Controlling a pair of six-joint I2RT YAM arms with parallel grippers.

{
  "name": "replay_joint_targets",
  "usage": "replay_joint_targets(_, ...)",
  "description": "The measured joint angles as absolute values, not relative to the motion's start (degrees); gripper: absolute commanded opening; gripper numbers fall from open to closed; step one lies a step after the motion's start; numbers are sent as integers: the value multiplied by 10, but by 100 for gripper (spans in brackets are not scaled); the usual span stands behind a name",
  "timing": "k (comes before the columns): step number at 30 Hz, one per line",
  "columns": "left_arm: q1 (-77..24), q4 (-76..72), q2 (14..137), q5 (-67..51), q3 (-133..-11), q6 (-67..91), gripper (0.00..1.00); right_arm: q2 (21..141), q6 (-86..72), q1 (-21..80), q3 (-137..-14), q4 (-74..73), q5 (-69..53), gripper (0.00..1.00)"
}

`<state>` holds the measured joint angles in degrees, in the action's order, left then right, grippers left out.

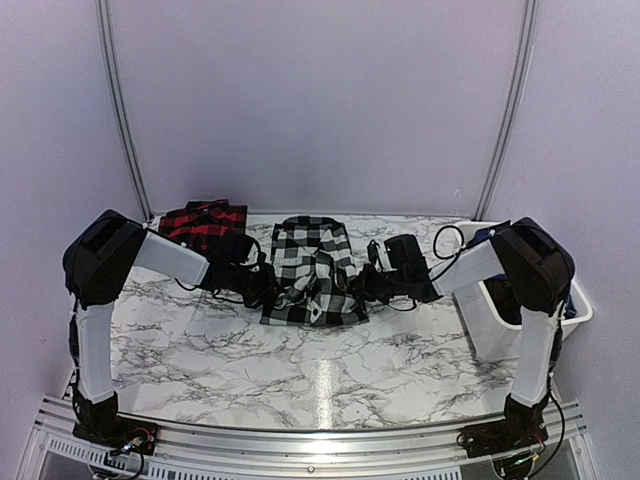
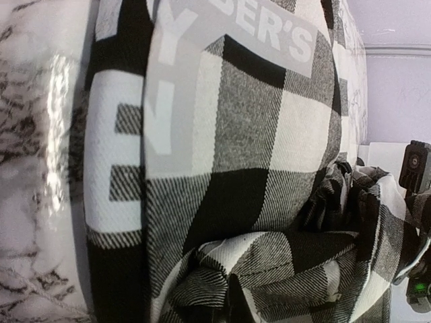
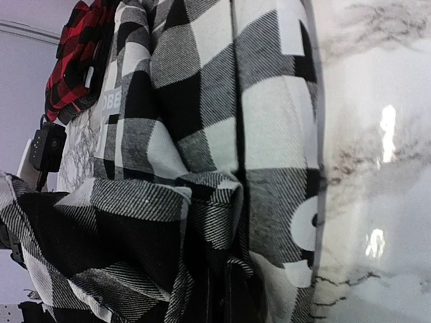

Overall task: Fold and stack the long sleeve shirts
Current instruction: Fold the rectangle-folded shirt at the center of the board.

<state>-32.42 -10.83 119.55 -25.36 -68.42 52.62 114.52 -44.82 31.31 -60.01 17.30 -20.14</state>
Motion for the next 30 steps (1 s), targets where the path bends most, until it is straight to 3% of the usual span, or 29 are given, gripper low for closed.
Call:
replay_joint_targets(7,-359,-145,1091,-223,-539,548,0,1084,-475,333,-475,225,-208,0)
replay_joint_targets(14,-394,-150,967,-194,-401,579,0,977,-497,416,-387,220,-189,0)
replay_joint_targets(30,-376,-148,901,-170,-400,592,0,977,-487,408,-467,170,-154,0)
